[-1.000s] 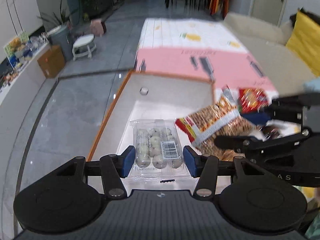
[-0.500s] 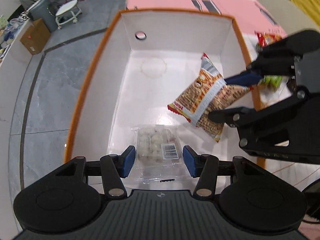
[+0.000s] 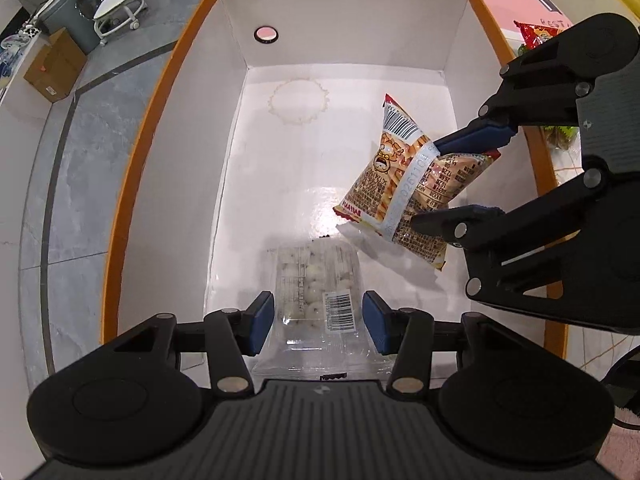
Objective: Organize snacks
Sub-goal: 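Carry both packs into the box and open both grippers to release, then lift both tools out of the box back toward the snack pile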
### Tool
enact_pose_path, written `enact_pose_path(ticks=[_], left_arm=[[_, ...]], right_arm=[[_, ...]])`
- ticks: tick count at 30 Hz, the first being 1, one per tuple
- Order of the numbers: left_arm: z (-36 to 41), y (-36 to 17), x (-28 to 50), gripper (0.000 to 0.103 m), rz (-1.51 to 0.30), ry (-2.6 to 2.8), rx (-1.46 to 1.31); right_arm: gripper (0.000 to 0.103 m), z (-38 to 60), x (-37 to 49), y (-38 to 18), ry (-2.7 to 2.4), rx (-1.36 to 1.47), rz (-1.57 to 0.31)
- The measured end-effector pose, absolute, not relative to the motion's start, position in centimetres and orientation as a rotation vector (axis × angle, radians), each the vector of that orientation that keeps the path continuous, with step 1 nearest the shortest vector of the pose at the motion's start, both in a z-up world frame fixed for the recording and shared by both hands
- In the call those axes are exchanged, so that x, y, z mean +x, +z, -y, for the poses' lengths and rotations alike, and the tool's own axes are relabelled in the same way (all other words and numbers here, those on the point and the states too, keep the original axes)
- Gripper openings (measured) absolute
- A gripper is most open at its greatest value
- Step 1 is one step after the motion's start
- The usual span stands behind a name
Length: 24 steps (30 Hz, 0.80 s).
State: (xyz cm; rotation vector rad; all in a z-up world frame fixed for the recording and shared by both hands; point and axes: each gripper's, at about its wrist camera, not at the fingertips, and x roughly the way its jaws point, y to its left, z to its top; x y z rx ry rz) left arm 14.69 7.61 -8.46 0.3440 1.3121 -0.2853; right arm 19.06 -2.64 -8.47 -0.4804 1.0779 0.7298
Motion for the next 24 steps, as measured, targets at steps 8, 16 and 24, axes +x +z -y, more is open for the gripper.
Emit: enact_pose_path(ticks=[8, 16, 24], left_arm=[[-7.6, -8.6, 14.8, 0.066, -1.305, -0.279, 0.344], [-7.7, -7.6, 14.4, 0.073, -1.283, -0.279, 0.352], [-7.6, -5.7, 13.8, 0.073, -1.226, -0.247, 0.342]], right_arm=[[0.045, 2.1, 18.8, -8.3, 0.725, -0.505, -1.080], [0.058, 2.5, 19.1, -8.0, 0.702, -0.494, -1.068], [0.058, 3.1, 18.3, -6.5, 0.688, -0.484, -1.026]])
